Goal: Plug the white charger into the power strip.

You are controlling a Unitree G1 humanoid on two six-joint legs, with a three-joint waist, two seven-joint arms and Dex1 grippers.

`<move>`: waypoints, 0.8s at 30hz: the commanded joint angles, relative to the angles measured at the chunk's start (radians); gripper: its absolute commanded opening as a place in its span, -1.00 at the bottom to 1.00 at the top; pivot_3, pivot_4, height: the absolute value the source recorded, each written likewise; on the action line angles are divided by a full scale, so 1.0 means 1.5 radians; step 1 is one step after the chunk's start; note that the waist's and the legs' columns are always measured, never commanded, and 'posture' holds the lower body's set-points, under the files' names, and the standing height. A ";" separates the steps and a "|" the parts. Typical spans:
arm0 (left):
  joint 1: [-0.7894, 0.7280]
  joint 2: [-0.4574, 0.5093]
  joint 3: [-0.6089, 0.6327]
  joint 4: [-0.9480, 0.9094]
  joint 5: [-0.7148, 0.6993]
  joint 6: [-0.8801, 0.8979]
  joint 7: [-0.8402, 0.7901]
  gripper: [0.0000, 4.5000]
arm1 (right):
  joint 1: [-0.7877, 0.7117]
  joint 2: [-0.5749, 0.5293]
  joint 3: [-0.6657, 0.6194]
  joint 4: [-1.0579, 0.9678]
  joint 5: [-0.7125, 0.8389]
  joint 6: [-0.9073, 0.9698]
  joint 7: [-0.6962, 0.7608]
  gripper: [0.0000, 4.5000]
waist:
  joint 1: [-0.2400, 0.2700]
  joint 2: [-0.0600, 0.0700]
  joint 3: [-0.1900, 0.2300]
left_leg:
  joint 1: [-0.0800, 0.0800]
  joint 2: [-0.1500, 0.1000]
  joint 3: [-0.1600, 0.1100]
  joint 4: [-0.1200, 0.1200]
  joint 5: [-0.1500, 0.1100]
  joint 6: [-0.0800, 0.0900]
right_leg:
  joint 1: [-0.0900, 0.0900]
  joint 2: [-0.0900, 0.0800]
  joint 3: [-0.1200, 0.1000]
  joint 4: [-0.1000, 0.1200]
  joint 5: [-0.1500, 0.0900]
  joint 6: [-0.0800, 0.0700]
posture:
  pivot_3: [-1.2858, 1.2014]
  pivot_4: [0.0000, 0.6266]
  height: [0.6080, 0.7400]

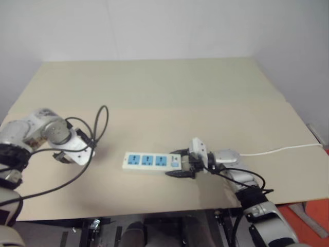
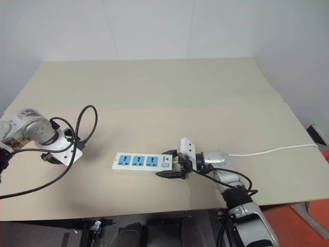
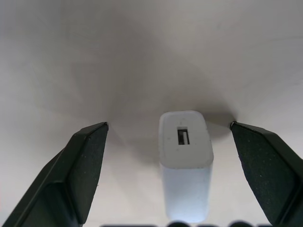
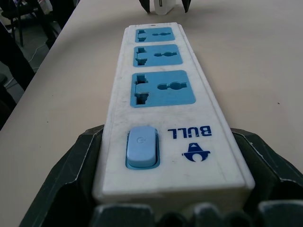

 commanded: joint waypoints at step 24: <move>-0.028 -0.055 0.075 0.023 -0.091 0.033 -0.052 -0.55 | 0.004 -0.005 -0.007 -0.015 0.008 0.001 -0.014 0.52 | 0.004 0.000 0.000 | 0.001 0.000 0.000 0.001 0.000 0.000 | 0.000 0.000 0.000 0.005 0.000 0.000 | 0.03 -0.52 1.00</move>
